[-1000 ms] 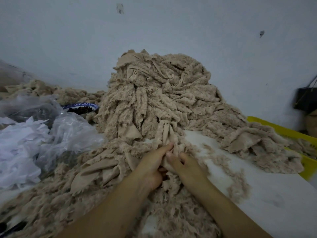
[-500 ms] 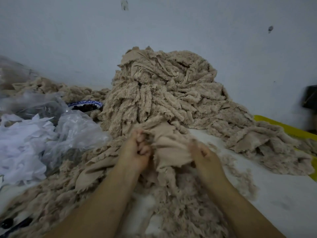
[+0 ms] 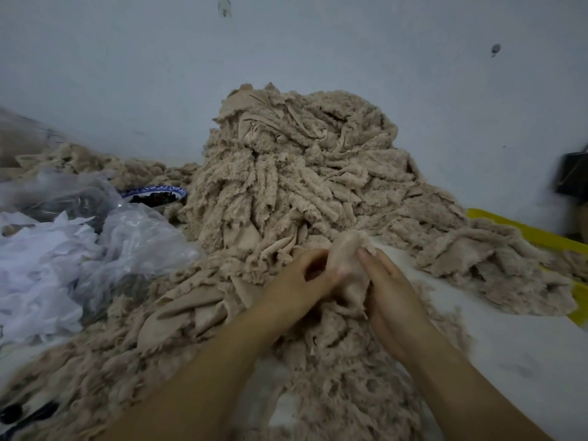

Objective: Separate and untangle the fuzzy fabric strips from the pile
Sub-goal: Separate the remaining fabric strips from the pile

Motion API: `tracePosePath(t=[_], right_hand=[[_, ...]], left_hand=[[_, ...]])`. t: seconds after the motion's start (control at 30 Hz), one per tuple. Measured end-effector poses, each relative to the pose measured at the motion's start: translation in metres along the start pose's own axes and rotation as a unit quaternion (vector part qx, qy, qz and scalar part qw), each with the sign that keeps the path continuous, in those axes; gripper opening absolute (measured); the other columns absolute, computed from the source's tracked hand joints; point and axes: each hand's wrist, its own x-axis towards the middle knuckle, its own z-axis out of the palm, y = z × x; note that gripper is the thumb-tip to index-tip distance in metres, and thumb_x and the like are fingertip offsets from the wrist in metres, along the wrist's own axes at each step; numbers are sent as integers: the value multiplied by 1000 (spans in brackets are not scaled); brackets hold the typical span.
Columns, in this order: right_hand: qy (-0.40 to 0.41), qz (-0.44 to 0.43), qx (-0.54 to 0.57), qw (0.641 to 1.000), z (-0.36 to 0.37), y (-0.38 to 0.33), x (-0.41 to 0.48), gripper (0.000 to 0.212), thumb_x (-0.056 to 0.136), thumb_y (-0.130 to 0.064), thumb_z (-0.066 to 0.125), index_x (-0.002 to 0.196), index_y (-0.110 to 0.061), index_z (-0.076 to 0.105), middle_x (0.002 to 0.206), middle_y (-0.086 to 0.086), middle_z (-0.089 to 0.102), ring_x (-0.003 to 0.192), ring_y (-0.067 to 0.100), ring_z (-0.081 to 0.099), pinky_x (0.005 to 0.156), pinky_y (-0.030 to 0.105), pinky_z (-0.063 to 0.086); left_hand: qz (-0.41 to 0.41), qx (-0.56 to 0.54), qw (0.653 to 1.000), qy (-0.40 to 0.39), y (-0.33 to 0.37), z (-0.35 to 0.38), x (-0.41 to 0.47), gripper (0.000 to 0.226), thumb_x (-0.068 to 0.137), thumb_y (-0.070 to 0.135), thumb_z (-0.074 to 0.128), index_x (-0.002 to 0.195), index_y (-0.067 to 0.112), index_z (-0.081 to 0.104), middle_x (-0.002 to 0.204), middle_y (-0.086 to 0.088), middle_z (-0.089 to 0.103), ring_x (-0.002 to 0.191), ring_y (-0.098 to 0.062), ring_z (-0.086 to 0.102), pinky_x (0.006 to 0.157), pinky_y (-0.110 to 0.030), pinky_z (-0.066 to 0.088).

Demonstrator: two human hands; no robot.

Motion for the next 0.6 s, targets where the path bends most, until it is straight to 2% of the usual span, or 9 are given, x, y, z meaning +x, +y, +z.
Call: tracePosePath(t=[0.07,0.17,0.27,0.33,0.4,0.43,0.5,0.53,0.6], right_hand=[[8,8,10,1000,1,-1,-1,33,97,-34,56,123,-14,63,115,12,72,104,26,71,86,41,59],[12,-4,-24,1000,1,-2,0,30,99,-38,53,119,-20,67,112,7,74,101,22,72,85,43,58],[21,-31,-31,999,-2,-6,2,31,101,-38,50,114,-18,70,109,8,74,100,23,72,85,41,57],[-16,-48,-74,996,-2,-7,0,36,100,-45,49,116,-20,69,113,5,73,102,20,71,83,35,57],[-97,-44,-175,979,0,0,-4,46,90,-64,53,123,-34,63,119,-9,70,109,10,67,89,30,55],[-139,-30,-247,959,2,4,-8,47,83,-73,56,121,-46,60,118,-22,68,107,-1,65,87,21,53],[-177,-13,-387,905,11,9,-15,21,80,-71,60,99,-63,54,98,-44,61,88,-19,59,67,2,45],[-180,-33,-434,882,11,12,-15,7,87,-59,60,86,-63,54,85,-43,60,76,-18,57,59,1,41],[-120,-76,-479,866,6,11,-10,14,93,-40,53,81,-44,58,66,-20,55,53,-3,48,48,11,33]], left_hand=[[21,56,998,-6,-1,4,0,24,80,65,68,95,46,64,90,35,67,83,16,62,65,-3,45],[55,95,994,1,-2,6,0,17,93,44,65,77,36,66,66,24,66,60,9,60,52,-5,39],[81,104,989,64,1,4,2,29,97,37,60,78,17,68,68,1,65,63,-10,60,61,-29,45],[52,-1,989,140,7,2,2,32,97,38,59,82,12,70,75,-9,68,68,-24,64,65,-37,51],[9,-117,972,201,12,-3,3,34,96,43,60,84,14,73,77,-5,74,69,-17,69,61,-26,55],[-1,-146,964,220,13,-7,4,34,95,46,60,83,17,75,77,-2,75,69,-11,70,58,-19,54],[-15,-178,950,258,15,-14,5,36,93,50,62,77,21,75,78,-2,75,72,-12,71,64,-21,56],[-23,-182,942,281,15,-17,5,38,92,52,62,76,21,74,80,-4,75,75,-18,72,69,-28,58],[-27,-203,923,325,13,-25,6,37,91,52,63,74,22,76,75,-3,75,70,-17,72,63,-31,60]])
